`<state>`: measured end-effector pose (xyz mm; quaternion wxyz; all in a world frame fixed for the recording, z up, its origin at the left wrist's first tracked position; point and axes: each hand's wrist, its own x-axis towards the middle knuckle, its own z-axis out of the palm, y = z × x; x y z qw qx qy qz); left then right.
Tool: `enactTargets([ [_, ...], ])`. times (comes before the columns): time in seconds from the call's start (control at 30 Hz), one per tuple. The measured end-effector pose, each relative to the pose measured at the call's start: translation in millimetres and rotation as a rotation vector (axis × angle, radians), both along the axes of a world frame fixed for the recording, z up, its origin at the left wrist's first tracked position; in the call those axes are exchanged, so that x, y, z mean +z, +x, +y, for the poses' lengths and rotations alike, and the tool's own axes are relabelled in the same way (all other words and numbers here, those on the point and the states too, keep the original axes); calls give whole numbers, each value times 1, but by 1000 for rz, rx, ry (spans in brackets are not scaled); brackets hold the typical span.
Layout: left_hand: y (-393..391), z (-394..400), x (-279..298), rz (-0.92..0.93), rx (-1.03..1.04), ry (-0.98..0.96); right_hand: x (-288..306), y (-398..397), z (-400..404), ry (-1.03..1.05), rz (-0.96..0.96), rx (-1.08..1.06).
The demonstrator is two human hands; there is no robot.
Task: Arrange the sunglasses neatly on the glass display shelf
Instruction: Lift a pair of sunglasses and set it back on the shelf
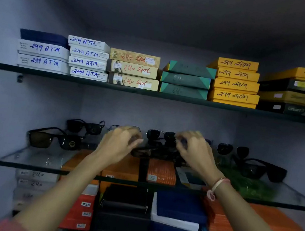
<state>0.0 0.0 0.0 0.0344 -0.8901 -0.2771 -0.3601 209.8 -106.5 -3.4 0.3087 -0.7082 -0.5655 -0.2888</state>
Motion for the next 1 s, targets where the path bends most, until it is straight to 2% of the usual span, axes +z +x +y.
enactTargets([
  [0.13, 18, 8, -4, 169, 37, -187, 5, 19, 18, -195, 126, 20],
  [0.23, 31, 17, -4, 221, 77, -175, 10, 25, 36, -318, 143, 46],
  [0.33, 35, 26, -3, 221, 137, -73, 11, 24, 48, -449, 193, 102],
  [0.57, 16, 48, 1, 103, 171, -62, 16, 15, 53, -333, 340, 277],
  [0.77, -18, 50, 22, 4, 220, -68, 36, -17, 53, -230, 310, 293],
  [1.0, -52, 67, 35, -157, 304, -285, 45, -54, 61, -154, 315, 253],
])
